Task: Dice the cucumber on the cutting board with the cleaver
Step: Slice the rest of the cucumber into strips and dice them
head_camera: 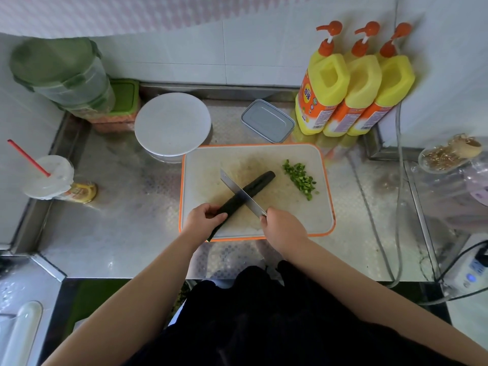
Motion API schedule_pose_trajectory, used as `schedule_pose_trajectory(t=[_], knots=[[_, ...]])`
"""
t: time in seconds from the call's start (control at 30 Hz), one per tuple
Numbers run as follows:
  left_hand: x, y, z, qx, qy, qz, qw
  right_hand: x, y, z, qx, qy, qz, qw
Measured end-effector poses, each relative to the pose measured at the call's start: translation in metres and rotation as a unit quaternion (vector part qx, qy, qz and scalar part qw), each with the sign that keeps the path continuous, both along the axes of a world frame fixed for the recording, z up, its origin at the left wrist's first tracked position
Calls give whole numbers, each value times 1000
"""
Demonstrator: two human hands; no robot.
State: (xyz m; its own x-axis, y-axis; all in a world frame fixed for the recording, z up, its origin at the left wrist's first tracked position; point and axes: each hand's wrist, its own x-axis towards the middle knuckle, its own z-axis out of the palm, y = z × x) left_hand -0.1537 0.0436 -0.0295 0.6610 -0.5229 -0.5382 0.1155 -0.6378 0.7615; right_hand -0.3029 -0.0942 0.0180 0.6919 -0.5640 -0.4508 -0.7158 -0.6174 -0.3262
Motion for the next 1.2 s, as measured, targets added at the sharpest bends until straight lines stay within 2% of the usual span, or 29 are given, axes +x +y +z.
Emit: schedule_pose_trajectory(t=[0.27,0.53,0.63,0.73,0.8,0.93,1.03,1.2], knots=[[-2,-2,2,22,-29,-6,999,20,0,2,-2,78,8,997],[-1,-3,1,56,-67,-51,995,10,8,-19,-5,63,0,998],[-1,-6,1,75,-107,-96,987,9,4,-17,10,50,-11,999],[-4,-5,-1,114,-191,-169,960,8,-2,-14,34,42,-20,998],[-5,-4,-3,136,-218,-184,949,8,-4,-13,39,39,-19,998],[2,-5,3,118,-195,-140,963,8,-4,-10,43,23,-22,999],[21,-8,9,106,-202,-87,970,6,-4,-4,22,-32,-40,998],[73,-31,19,150,-272,-67,948,2,-16,6,11,-97,-92,991]])
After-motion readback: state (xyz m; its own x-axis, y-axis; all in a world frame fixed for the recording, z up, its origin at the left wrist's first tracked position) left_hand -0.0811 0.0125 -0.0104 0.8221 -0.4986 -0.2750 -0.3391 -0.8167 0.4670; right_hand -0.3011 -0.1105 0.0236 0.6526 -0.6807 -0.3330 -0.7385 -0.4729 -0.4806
